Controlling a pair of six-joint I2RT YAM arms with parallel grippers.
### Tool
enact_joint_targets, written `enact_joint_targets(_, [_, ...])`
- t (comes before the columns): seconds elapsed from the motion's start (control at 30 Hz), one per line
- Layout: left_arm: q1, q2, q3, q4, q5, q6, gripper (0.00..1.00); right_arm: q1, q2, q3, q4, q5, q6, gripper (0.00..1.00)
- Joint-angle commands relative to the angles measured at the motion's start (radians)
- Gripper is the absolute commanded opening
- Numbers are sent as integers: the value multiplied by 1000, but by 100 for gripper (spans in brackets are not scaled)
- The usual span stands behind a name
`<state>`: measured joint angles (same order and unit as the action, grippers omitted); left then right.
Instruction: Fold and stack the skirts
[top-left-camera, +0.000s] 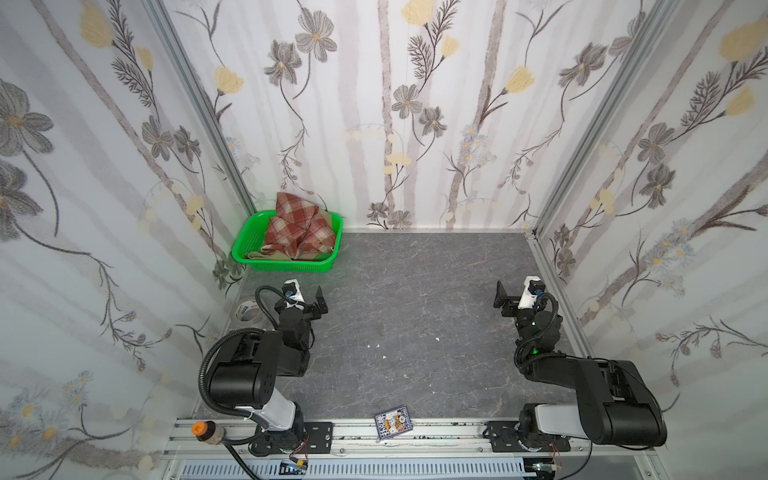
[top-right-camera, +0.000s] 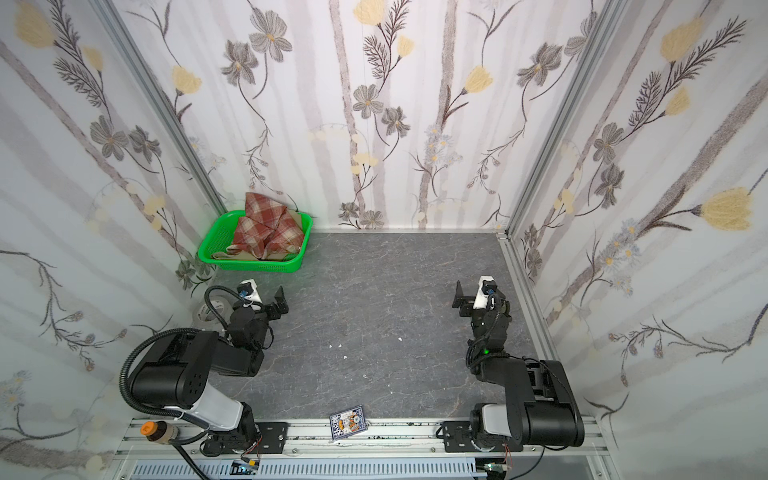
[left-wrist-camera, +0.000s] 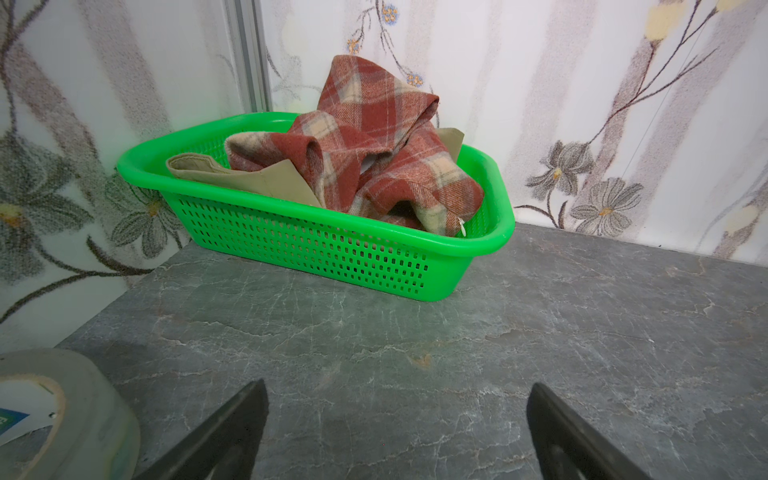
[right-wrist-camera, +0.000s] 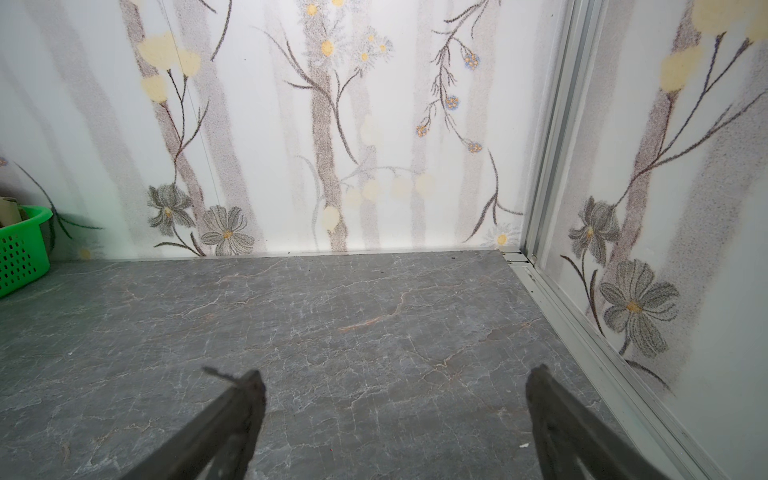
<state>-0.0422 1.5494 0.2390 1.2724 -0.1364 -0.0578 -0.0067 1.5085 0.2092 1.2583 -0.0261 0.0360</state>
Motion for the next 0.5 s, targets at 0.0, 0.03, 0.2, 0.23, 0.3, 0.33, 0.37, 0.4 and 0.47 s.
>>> enact_joint_targets(0.0, [-9, -69, -7, 1, -63, -6, 96, 22, -24, 16, -8, 44, -23, 91])
enact_joint_targets(0.03, [-19, -100, -4, -30, -113, -10, 94, 39, -47, 26, -48, 75, -35, 89])
enact_joint_targets(0.2, [-50, -284, 118, -357, -161, -82, 92, 112, -213, 148, -384, 232, -27, 84])
enact_joint_targets(0.23, [-51, -314, 165, -440, -142, -132, 92, 116, -249, 180, -466, 287, 40, 80])
enact_joint_targets(0.3, [-50, -348, 267, -595, -116, -214, 92, 117, -315, 219, -580, 309, 136, 77])
enact_joint_targets(0.33, [-51, -358, 327, -677, -107, -241, 91, 122, -342, 227, -613, 292, 160, 75])
enact_joint_targets(0.37, [-50, -363, 383, -749, -101, -259, 90, 128, -363, 226, -630, 277, 178, 75])
enact_joint_targets(0.4, [-50, -361, 453, -838, -94, -268, 90, 135, -380, 221, -639, 265, 195, 75])
enact_joint_targets(0.47, [-51, -344, 582, -977, -93, -267, 88, 147, -403, 215, -660, 223, 223, 75])
